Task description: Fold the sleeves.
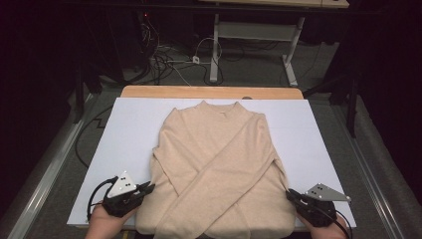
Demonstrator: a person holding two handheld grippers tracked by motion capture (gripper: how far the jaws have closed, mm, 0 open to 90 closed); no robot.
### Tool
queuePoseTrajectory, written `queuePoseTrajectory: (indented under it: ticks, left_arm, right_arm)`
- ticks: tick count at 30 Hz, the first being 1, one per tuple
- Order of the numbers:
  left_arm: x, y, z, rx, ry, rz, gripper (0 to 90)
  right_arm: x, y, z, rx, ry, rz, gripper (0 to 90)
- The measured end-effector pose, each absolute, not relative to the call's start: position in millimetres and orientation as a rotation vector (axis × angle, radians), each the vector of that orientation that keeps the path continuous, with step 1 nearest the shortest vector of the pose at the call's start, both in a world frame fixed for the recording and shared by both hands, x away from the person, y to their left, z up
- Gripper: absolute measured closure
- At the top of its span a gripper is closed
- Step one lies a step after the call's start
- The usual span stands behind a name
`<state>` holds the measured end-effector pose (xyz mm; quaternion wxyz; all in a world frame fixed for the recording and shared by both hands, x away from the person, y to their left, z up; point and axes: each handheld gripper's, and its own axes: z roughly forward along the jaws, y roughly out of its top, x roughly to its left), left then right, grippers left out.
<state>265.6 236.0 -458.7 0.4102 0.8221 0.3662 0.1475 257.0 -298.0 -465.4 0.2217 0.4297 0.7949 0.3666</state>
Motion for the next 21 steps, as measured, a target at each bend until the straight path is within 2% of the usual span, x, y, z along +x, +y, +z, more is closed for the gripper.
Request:
queuePoseTrajectory:
  ticks: [4, 5, 14, 21]
  left_arm:
    - [263.0, 238.6, -454.9, 2.092, 0.933, 0.382, 81.1]
    - [257.4, 237.7, -458.1, 2.117, 0.932, 0.415, 81.2]
    - [228.5, 245.1, -469.7, 2.095, 0.924, 0.424, 81.6]
    - [219.8, 248.0, -475.8, 2.102, 0.918, 0.375, 81.5]
  right_arm:
    - [253.9, -293.9, -459.5, 1.103, 2.25, 0.924, 84.2]
    - [252.7, -294.0, -459.4, 1.105, 2.245, 0.931, 84.2]
    - [235.0, -306.3, -475.0, 1.155, 2.215, 1.029, 84.0]
    - [220.5, -311.0, -474.6, 1.16, 2.209, 1.063, 83.4]
